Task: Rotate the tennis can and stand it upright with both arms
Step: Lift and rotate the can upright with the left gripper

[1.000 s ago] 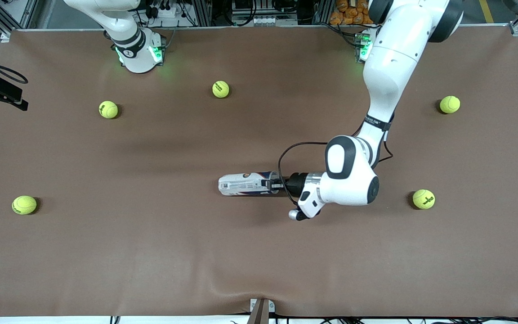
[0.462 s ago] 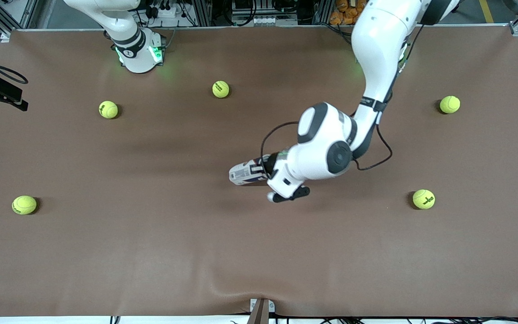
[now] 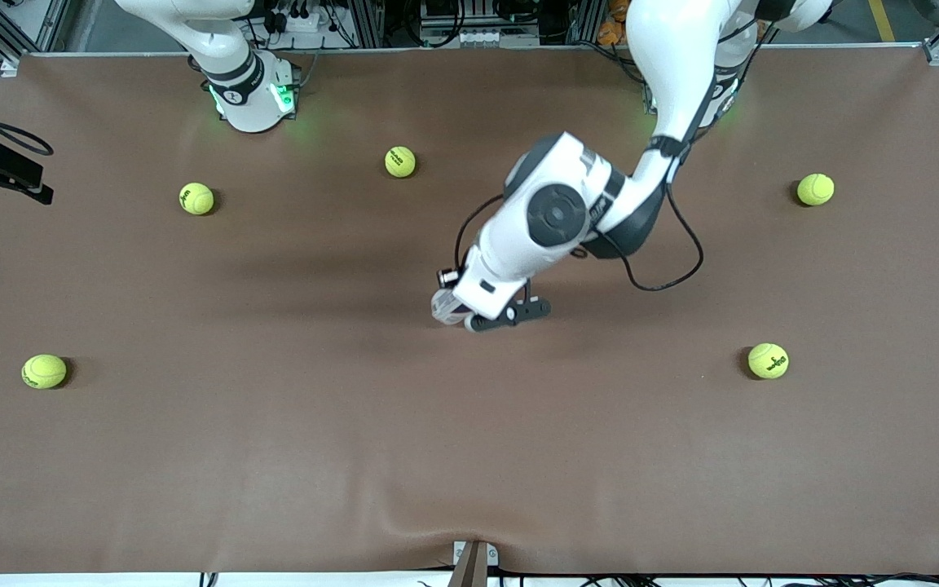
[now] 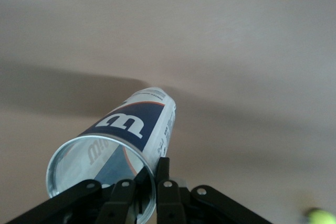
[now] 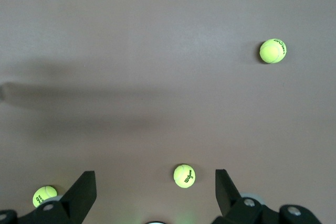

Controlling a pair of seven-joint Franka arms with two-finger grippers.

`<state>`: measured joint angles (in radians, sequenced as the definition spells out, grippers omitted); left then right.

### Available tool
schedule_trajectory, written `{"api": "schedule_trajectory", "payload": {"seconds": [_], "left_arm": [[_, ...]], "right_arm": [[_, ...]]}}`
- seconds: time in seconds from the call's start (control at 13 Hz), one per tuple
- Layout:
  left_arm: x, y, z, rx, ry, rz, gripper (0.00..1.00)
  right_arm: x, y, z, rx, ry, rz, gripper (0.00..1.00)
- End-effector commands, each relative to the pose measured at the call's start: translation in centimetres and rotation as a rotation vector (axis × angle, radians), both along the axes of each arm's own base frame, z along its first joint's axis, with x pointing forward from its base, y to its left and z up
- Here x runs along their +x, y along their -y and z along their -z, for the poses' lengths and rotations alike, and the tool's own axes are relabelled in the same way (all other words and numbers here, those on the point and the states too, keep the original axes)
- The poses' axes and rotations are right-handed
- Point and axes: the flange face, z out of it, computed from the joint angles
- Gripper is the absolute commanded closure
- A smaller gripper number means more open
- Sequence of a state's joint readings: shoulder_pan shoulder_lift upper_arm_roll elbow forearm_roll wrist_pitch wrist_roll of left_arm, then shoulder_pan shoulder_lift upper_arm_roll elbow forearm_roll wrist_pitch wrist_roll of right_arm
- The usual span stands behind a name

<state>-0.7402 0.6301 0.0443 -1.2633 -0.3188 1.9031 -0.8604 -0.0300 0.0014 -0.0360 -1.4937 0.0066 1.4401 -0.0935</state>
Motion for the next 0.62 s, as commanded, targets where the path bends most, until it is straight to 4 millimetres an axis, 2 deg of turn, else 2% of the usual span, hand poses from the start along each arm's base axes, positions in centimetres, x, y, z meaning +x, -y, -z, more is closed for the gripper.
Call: {"api": "schedule_trajectory", "payload": {"seconds": [0.0,0.15,0.31,0.54], "left_arm": [[-1.8,-1.0,-2.8,0.106,-0.003,0.028,1.0],[-4.0,0.8,-2.7,0.147,-0.03,0.008,1.0],[-7.4,4.2,-0.6,0.242,0.008,0.001,1.0],[-9.2,6.4,1.6,0.292,0.055,0.04,1.0]], "right_arm": [[0.3,-0.4,-0.3,-0.005,0.009,0.003,0.0],[0.3,-0.4,-0.3,-0.005,0.007,0.005,0.0],[0.3,-0.2,-0.3,-0.005,0.009,0.008,0.0],[0.3,-0.2,-0.3,-0.005,0.009,0.008,0.0]]}}
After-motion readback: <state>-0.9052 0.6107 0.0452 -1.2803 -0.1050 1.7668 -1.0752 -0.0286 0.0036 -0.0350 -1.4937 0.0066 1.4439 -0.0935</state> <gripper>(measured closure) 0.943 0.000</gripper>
